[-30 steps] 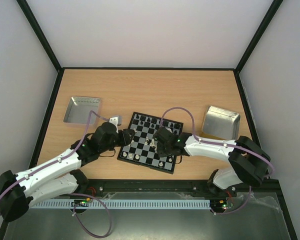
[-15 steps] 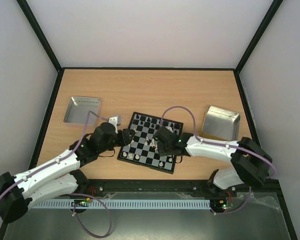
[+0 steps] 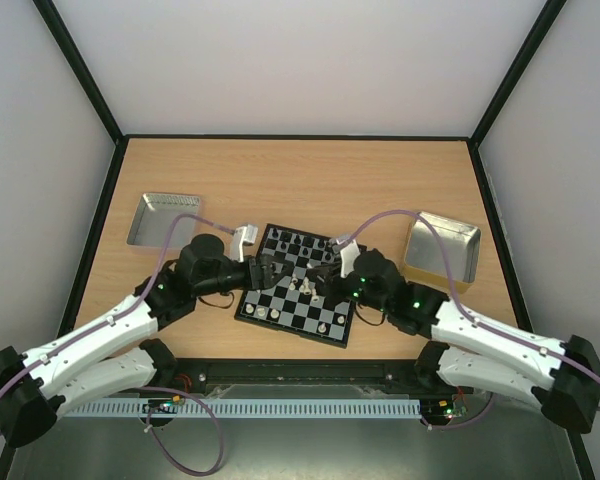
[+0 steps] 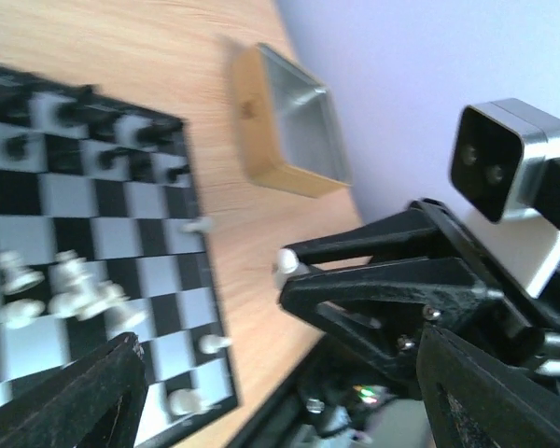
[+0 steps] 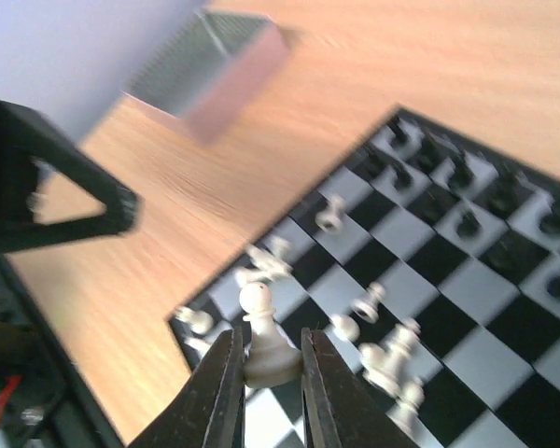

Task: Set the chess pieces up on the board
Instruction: Place the chess piece on the chessboard.

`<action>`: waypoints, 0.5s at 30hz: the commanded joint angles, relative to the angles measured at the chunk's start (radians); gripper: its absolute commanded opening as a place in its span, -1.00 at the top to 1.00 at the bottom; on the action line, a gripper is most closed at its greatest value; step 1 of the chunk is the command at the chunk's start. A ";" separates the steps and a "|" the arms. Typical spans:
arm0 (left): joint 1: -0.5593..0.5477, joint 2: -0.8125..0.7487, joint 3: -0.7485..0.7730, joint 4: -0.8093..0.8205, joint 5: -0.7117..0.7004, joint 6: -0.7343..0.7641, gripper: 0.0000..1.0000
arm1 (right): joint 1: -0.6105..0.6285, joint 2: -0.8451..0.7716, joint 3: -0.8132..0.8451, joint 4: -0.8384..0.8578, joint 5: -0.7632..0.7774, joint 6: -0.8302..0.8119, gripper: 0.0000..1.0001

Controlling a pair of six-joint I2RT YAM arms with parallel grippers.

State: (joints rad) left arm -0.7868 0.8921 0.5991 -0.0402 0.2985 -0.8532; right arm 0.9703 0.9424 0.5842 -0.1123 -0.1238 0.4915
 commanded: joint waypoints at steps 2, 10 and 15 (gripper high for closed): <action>0.008 0.027 0.068 0.167 0.276 -0.079 -0.62 | 0.007 -0.103 -0.022 0.171 -0.125 -0.140 0.71; 0.008 0.051 0.108 0.198 0.306 -0.160 -0.37 | 0.006 -0.140 -0.025 0.194 -0.237 -0.175 0.70; 0.008 0.077 0.104 0.214 0.327 -0.182 -0.08 | 0.006 -0.150 -0.024 0.204 -0.242 -0.177 0.70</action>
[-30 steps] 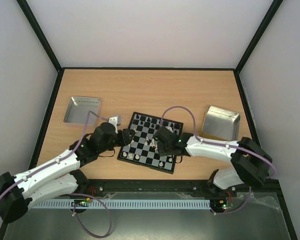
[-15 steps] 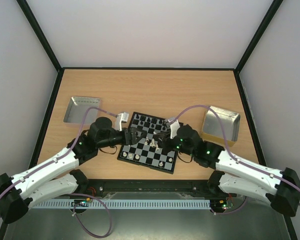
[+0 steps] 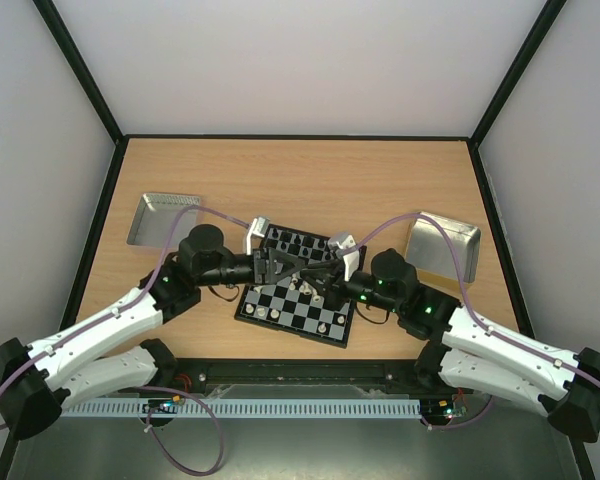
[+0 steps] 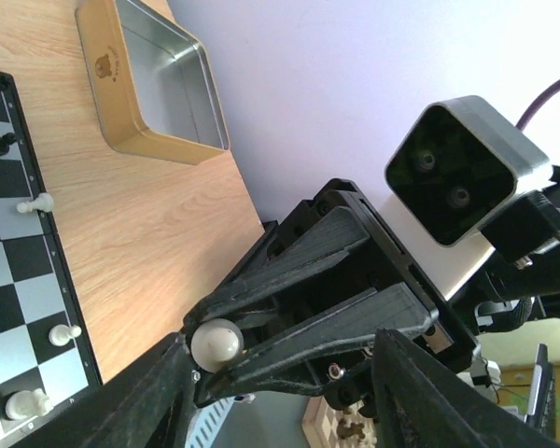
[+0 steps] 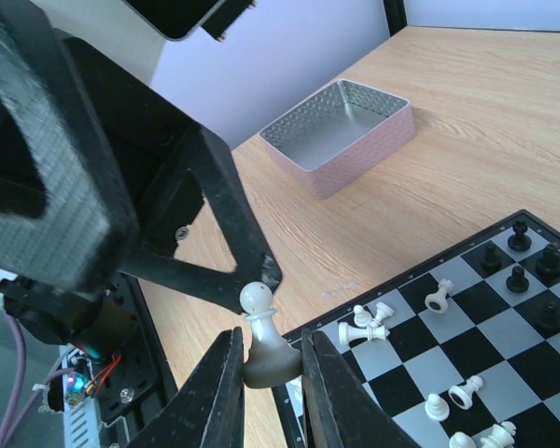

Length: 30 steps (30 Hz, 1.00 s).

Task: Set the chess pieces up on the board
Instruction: Place the chess piece on the chessboard.

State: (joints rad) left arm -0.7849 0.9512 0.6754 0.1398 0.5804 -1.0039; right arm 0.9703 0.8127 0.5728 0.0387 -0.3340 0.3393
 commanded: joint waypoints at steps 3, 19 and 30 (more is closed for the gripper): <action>0.006 0.030 0.016 0.048 0.044 -0.035 0.06 | 0.006 -0.021 -0.013 0.056 -0.036 -0.023 0.70; 0.006 0.052 -0.021 0.118 0.049 -0.056 0.73 | 0.006 -0.018 -0.017 0.056 -0.023 -0.009 0.70; 0.006 0.080 0.038 -0.057 -0.003 0.063 0.40 | 0.005 -0.004 -0.002 0.020 -0.025 -0.016 0.71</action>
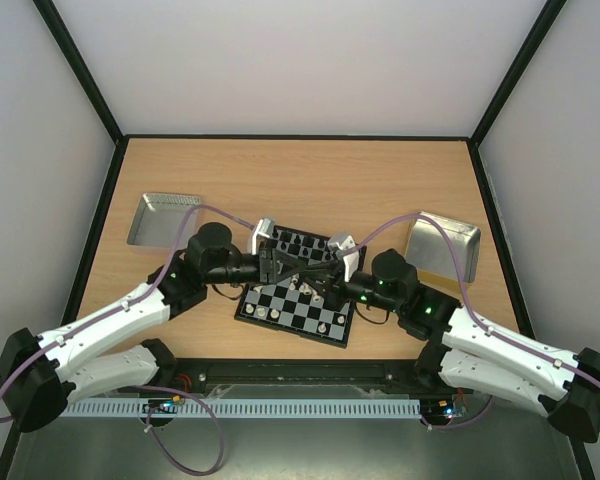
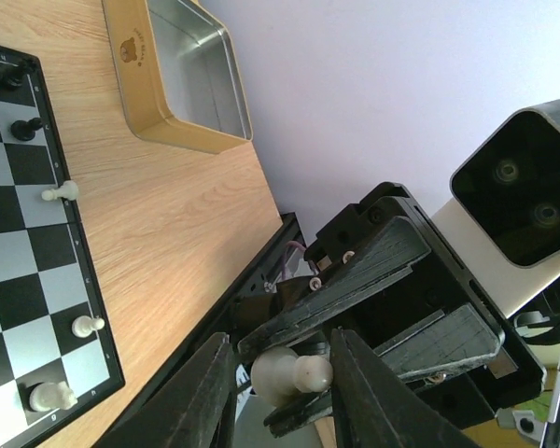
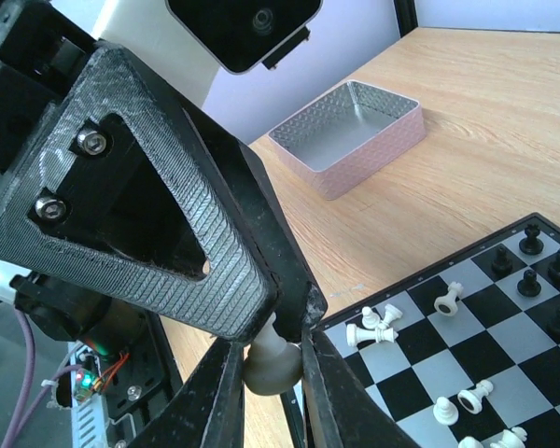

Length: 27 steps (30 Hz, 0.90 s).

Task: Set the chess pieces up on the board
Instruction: Place the chess piece on the chessboard.

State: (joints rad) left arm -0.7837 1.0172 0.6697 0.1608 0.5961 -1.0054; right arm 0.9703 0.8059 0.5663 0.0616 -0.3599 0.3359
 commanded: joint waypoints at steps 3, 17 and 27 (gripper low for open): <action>0.005 0.030 0.058 -0.113 -0.015 0.097 0.51 | 0.007 0.019 0.018 -0.027 -0.005 -0.015 0.71; 0.004 0.028 0.079 -0.200 -0.088 0.172 0.95 | 0.006 0.018 0.045 -0.079 0.057 0.015 0.10; -0.030 -0.008 0.075 -0.306 -0.397 0.286 0.95 | 0.005 0.018 0.110 -0.250 0.578 0.223 -0.14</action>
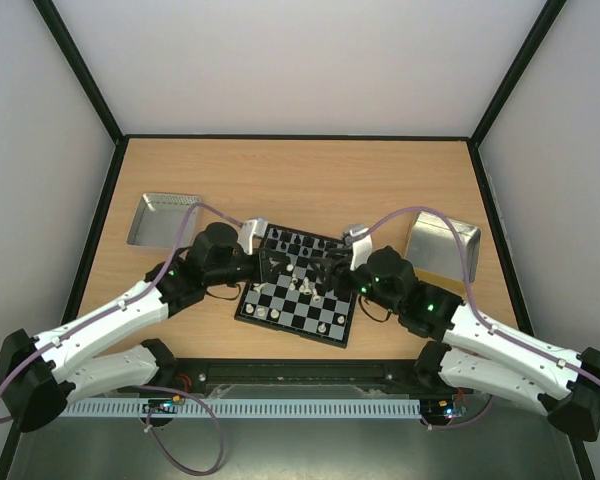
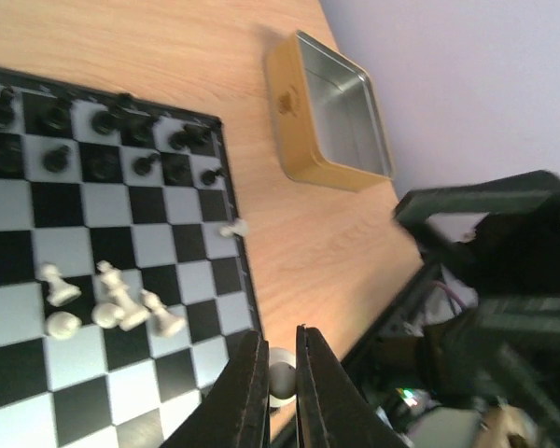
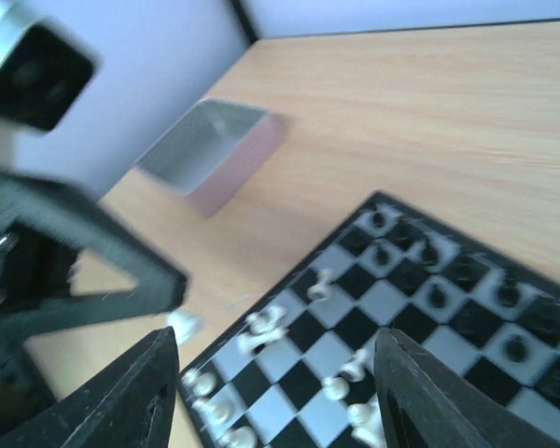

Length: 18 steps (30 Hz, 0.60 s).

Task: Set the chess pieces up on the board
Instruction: Place the chess piece on the chessboard.

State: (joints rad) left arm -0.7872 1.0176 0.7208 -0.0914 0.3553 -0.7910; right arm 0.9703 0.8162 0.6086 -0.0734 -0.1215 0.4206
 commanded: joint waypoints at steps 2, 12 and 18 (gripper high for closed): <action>-0.068 0.006 0.030 -0.058 -0.214 0.088 0.95 | 0.000 0.039 0.098 -0.193 0.489 0.234 -0.16; -0.354 0.202 0.031 -0.008 -0.472 0.150 0.95 | -0.174 0.119 0.093 -0.298 0.429 0.514 -0.16; -0.450 0.378 0.127 -0.028 -0.526 0.182 0.95 | -0.192 0.128 0.043 -0.284 0.384 0.567 -0.16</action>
State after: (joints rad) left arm -1.1961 1.3148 0.7589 -0.1223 -0.0917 -0.6525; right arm 0.7872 0.9394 0.6880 -0.3328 0.2722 0.9089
